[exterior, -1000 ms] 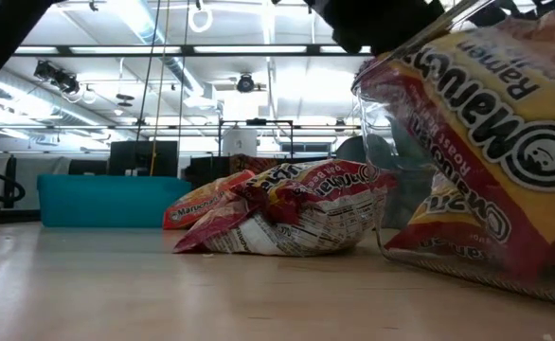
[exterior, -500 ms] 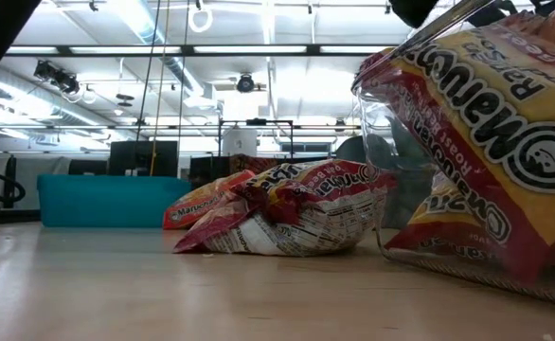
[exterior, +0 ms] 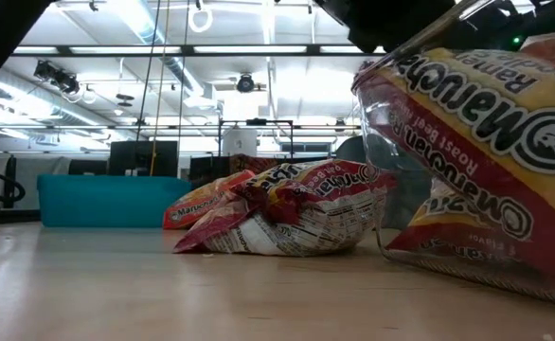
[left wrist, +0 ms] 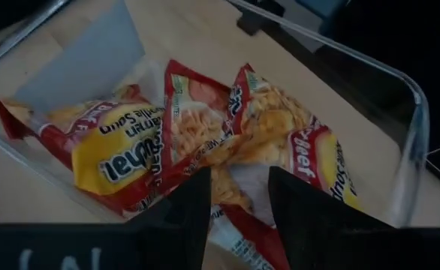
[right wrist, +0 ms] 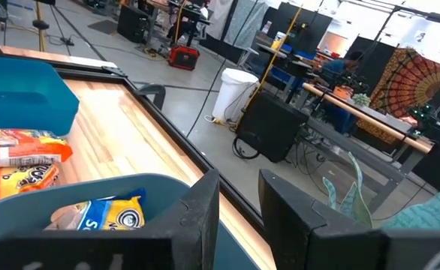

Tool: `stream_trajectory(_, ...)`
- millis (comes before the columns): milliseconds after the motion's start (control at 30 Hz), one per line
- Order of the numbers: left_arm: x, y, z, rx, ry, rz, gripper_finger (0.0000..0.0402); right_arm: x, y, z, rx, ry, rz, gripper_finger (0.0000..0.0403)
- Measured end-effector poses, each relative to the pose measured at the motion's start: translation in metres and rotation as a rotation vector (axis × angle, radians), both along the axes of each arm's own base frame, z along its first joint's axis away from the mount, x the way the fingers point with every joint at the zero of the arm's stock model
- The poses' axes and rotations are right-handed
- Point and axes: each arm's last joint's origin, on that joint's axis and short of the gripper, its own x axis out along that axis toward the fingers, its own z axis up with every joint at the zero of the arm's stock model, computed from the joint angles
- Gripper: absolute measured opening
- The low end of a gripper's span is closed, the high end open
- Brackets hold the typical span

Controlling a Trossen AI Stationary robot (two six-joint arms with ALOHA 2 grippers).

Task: Sort Maruchan noodles
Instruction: Put the red noodle pack into the transparent bin

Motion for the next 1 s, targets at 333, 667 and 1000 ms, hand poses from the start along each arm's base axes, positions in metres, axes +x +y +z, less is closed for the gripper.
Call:
stream_trajectory(333, -0.029, 0.017, 0.039, 0.047, 0.125, 0.088, 0.0141, 0.0, 0.0, 0.0, -0.001, 0.004, 0.0, 0.0101)
stream_trajectory(667, -0.054, 0.025, 0.023, 0.163, 0.411, 0.219, 0.0141, 0.0, 0.0, 0.0, 0.001, 0.001, 0.0, 0.0101)
stream_trajectory(1000, -0.081, 0.027, -0.016, 0.184, 0.611, 0.294, 0.0141, 0.0, 0.0, 0.0, 0.001, 0.004, 0.0, 0.0101)
